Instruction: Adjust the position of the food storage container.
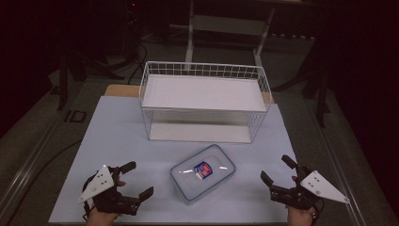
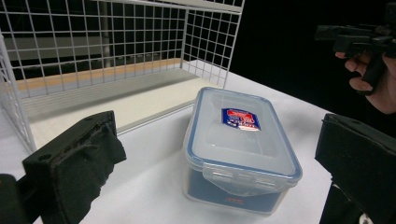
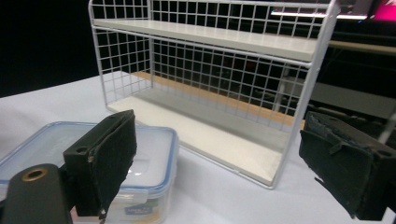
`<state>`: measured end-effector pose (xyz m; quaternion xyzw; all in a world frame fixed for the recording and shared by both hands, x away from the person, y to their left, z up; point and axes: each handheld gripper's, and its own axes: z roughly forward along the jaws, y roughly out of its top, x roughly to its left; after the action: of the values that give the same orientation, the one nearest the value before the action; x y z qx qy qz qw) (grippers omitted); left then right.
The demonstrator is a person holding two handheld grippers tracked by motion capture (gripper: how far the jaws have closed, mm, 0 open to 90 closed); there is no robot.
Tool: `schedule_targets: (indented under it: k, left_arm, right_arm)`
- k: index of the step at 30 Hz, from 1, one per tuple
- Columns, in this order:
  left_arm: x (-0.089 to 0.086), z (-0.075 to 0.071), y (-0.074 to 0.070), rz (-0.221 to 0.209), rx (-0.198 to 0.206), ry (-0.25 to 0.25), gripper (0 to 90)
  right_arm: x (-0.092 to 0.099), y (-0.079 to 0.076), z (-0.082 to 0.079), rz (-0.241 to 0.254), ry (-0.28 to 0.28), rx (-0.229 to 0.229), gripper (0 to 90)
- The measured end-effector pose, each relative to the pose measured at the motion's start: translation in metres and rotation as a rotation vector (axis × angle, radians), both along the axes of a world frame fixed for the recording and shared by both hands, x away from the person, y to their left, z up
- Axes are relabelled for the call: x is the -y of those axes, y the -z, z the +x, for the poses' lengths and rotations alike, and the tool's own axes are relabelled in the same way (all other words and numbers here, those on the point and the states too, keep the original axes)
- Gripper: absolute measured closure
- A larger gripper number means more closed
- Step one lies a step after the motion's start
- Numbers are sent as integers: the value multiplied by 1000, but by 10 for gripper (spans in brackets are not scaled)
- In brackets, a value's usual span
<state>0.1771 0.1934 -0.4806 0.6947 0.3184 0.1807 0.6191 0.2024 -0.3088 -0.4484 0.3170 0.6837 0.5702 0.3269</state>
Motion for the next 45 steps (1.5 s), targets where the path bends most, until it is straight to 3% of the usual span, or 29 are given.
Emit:
schedule_targets:
  k: [8, 9, 13, 17, 20, 23, 30, 36, 38, 39, 40, 45]
  left_arm:
    - [8, -4, -15, 3, 2, 25, 0]
    - [10, -5, -24, -13, -3, 42, 0]
    - [17, -5, -33, 2, -12, 76, 0]
    - [27, -5, -38, 6, -28, 110, 15]
    - [44, -6, -43, 9, -29, 174, 88]
    - [53, -5, -45, 21, -40, 198, 176]
    - [71, -5, -43, 58, -61, 225, 560]
    - [86, -3, -31, 104, -100, 274, 814]
    - [95, -3, -20, 141, -131, 312, 882]
    - [95, -3, -20, 141, -131, 312, 890]
    - [101, -3, -13, 180, -146, 314, 893]
    - [115, 0, 4, 219, -203, 348, 897]
  right_arm:
    - [-5, -6, -4, -23, 7, 3, 109]
    - [-5, -7, -4, -26, 8, 2, 109]
    - [-1, -21, -6, 15, 12, 39, 109]
    - [1, -25, -6, 26, 14, 43, 109]
    - [1, -26, -5, 31, 13, 44, 109]
    - [1, -25, -5, 29, 17, 32, 109]
    - [-1, -23, -4, 31, 7, 23, 110]
    - [-1, -22, -4, 36, 4, 14, 110]
    - [-1, -21, -3, 30, 1, 12, 110]
    - [-1, -21, -3, 30, 1, 12, 110]
    - [-2, -20, -3, 28, -4, 10, 110]
    - [-3, -18, -1, 23, -14, -2, 110]
